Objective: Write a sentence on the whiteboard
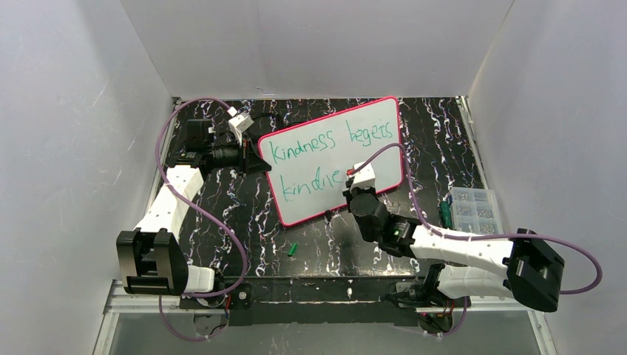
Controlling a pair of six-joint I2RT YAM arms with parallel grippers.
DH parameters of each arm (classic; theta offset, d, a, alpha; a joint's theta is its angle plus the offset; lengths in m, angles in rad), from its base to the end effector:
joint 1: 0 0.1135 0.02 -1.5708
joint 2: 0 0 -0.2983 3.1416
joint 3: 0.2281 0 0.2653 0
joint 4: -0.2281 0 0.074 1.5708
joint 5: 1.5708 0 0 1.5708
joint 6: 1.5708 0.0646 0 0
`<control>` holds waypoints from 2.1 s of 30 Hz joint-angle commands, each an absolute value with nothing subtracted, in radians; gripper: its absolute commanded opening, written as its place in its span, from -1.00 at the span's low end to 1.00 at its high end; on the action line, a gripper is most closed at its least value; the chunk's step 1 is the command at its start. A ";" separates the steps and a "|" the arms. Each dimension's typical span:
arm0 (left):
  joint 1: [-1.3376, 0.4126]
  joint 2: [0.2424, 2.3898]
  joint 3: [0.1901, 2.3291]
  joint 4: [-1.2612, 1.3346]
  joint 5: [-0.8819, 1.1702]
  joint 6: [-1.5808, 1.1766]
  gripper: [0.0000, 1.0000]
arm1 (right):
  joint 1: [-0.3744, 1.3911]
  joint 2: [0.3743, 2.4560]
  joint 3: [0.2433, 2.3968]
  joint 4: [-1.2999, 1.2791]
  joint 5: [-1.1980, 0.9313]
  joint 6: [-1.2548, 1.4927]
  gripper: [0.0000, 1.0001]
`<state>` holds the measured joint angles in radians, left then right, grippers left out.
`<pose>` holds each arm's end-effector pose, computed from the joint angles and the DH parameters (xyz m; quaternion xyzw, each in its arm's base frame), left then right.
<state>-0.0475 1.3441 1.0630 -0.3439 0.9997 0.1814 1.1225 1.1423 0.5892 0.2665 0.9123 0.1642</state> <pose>0.3033 -0.0688 0.3264 0.3061 0.7513 -0.3990 0.4274 0.1572 0.2089 0.2680 -0.0974 0.7596 0.0403 0.6418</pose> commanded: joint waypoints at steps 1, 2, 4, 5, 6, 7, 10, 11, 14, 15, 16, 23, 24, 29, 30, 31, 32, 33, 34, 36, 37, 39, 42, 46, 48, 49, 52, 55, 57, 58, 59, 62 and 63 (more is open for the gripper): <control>-0.044 1.298 1.077 -0.313 0.971 0.239 -1.00 | 1.090 1.137 0.629 0.380 0.917 0.097 -0.97; -0.043 1.298 1.078 -0.313 0.970 0.240 -1.00 | 1.083 1.142 0.631 0.391 0.911 0.090 -0.97; -0.043 1.299 1.078 -0.313 0.971 0.240 -1.00 | 1.072 1.158 0.636 0.403 0.902 0.081 -0.97; -0.043 1.298 1.077 -0.313 0.970 0.239 -1.00 | 1.067 1.163 0.638 0.410 0.898 0.078 -0.97; -0.044 1.298 1.078 -0.313 0.970 0.239 -1.00 | 1.064 1.168 0.639 0.415 0.893 0.075 -0.97; -0.043 1.299 1.078 -0.313 0.970 0.240 -1.00 | 1.062 1.172 0.640 0.417 0.888 0.075 -0.97; -0.044 1.299 1.080 -0.313 0.969 0.239 -1.00 | 1.062 1.181 0.643 0.408 0.871 0.085 -0.97; -0.044 1.299 1.080 -0.313 0.969 0.239 -1.00 | 1.062 1.181 0.641 0.399 0.865 0.095 -0.97; -0.043 1.300 1.079 -0.313 0.969 0.239 -1.00 | 1.062 1.177 0.629 0.377 0.832 0.124 -0.97; -0.043 1.299 1.079 -0.313 0.969 0.240 -1.00 | 1.063 1.175 0.625 0.367 0.821 0.138 -0.97; -0.044 1.299 1.079 -0.313 0.969 0.239 -1.00 | 1.064 1.173 0.620 0.358 0.815 0.155 -0.97; -0.043 1.298 1.077 -0.313 0.969 0.239 -1.00 | 1.083 1.170 0.585 0.308 0.814 0.229 -0.97; -0.044 1.298 1.078 -0.313 0.969 0.239 -1.00 | 1.084 1.169 0.583 0.302 0.816 0.234 -0.97; -0.043 1.299 1.078 -0.314 0.968 0.239 -1.00 | 1.086 1.164 0.584 0.269 0.862 0.254 -0.97; -0.044 1.299 1.078 -0.313 0.968 0.239 -1.00 | 1.086 1.161 0.583 0.263 0.874 0.255 -0.97; -0.043 1.298 1.077 -0.313 0.968 0.240 -1.00 | 1.086 1.158 0.584 0.257 0.885 0.256 -0.97; -0.043 1.299 1.078 -0.313 0.968 0.240 -1.00 | 1.086 1.156 0.587 0.250 0.897 0.257 -0.97; -0.043 1.298 1.078 -0.313 0.969 0.239 -1.00 | 1.086 1.156 0.589 0.242 0.908 0.258 -0.97; -0.043 1.299 1.077 -0.313 0.969 0.239 -1.00 | 1.086 1.155 0.593 0.232 0.917 0.260 -0.97; -0.043 1.298 1.078 -0.313 0.969 0.239 -1.00 | 1.086 1.157 0.594 0.212 0.932 0.266 -0.97; -0.044 1.298 1.078 -0.313 0.969 0.239 -1.00 | 1.086 1.157 0.593 0.204 0.935 0.269 -0.97; -0.044 1.297 1.078 -0.313 0.969 0.240 -1.00 | 1.086 1.156 0.588 0.191 0.935 0.280 -0.97; -0.044 1.297 1.077 -0.313 0.969 0.239 -1.00 | 1.086 1.156 0.582 0.186 0.916 0.293 -0.97; -0.043 1.296 1.078 -0.313 0.969 0.239 -1.00 | 1.090 1.160 0.580 0.201 0.875 0.296 -0.97; -0.043 1.298 1.078 -0.314 0.969 0.239 -1.00 | 1.096 1.161 0.582 0.206 0.873 0.298 -0.97; -0.043 1.296 1.077 -0.313 0.969 0.239 -1.00 | 1.099 1.163 0.583 0.208 0.873 0.298 -0.97; -0.044 1.296 1.077 -0.313 0.971 0.239 -1.00 | 1.103 1.155 0.583 0.217 0.865 0.289 -0.97; -0.044 1.296 1.079 -0.313 0.971 0.239 -1.00 | 1.106 1.137 0.587 0.223 0.861 0.275 -0.97; -0.043 1.295 1.078 -0.313 0.971 0.240 -1.00 | 1.106 1.116 0.585 0.229 0.859 0.262 -0.97; -0.043 1.295 1.079 -0.313 0.971 0.240 -1.00 | 1.106 1.104 0.584 0.233 0.861 0.254 -0.97; -0.044 1.296 1.079 -0.313 0.971 0.239 -1.00 | 1.106 1.094 0.586 0.235 0.866 0.246 -0.97; -0.043 1.295 1.080 -0.313 0.971 0.240 -1.00 | 1.106 1.075 0.591 0.241 0.909 0.223 -0.97; -0.043 1.295 1.080 -0.313 0.971 0.239 -1.00 | 1.106 1.076 0.595 0.243 0.935 0.212 -0.97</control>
